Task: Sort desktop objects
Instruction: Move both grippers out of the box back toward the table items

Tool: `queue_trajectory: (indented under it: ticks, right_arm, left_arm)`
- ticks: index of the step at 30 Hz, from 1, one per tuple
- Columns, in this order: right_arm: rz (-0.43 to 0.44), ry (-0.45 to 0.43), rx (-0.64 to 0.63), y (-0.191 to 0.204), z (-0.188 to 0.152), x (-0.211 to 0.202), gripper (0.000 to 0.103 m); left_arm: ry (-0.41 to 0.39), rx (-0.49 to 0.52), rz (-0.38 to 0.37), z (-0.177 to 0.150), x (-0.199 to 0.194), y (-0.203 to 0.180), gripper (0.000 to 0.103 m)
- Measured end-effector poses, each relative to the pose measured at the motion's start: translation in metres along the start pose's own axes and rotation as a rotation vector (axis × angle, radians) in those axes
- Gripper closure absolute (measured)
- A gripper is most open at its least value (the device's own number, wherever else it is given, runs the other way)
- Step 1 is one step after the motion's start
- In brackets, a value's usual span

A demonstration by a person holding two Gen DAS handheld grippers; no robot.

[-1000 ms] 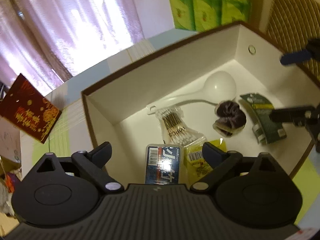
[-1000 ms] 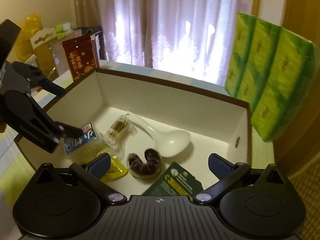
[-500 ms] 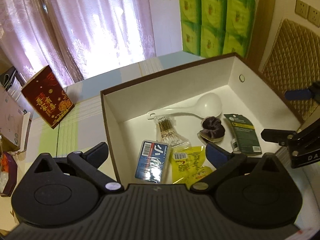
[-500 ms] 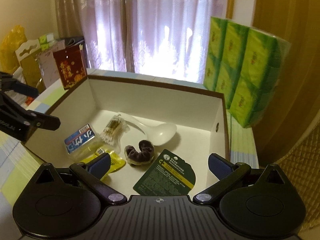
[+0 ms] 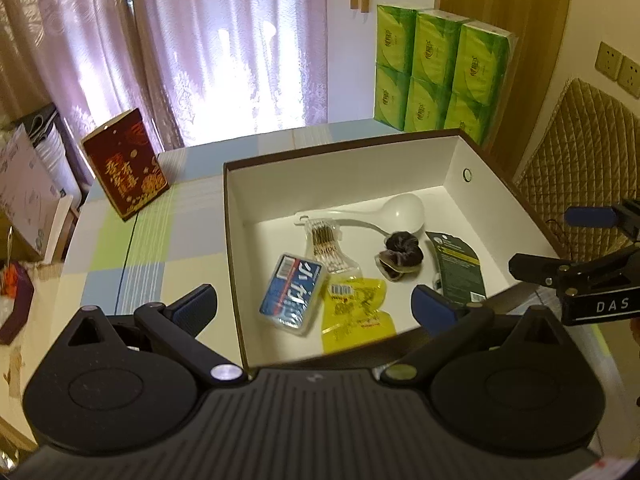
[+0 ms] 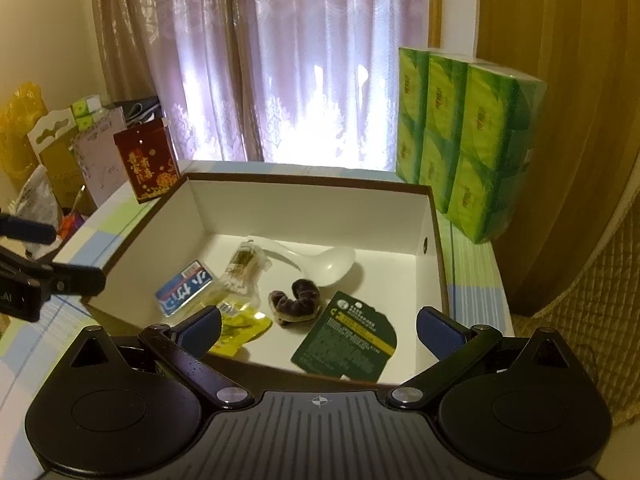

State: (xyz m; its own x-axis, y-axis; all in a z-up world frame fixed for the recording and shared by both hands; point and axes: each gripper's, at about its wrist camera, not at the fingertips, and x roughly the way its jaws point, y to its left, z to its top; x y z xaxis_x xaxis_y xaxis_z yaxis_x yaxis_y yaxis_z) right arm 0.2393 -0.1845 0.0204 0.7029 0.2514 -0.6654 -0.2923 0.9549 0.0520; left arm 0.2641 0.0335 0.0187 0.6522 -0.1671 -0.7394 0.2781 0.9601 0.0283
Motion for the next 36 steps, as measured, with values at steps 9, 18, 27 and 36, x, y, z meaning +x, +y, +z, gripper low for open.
queue_trajectory:
  ticks: [9, 18, 27, 36]
  right_arm:
    - [0.024, -0.006, 0.021, 0.012, -0.010, -0.024, 0.002]
    - [0.045, -0.013, 0.023, 0.022, -0.021, -0.044, 0.002]
    - [0.079, 0.023, 0.030, 0.028, -0.044, -0.054, 0.002]
    - [0.120, 0.112, 0.063, 0.032, -0.082, -0.051, 0.002]
  left_arm:
    - [0.010, -0.042, 0.000, -0.025, -0.019, -0.003, 0.001]
    - [0.015, -0.045, 0.001, -0.049, -0.035, -0.008, 0.001]
    - [0.048, -0.057, 0.004, -0.078, -0.041, -0.008, 0.001]
    - [0.101, -0.065, 0.005, -0.107, -0.036, -0.004, 0.001]
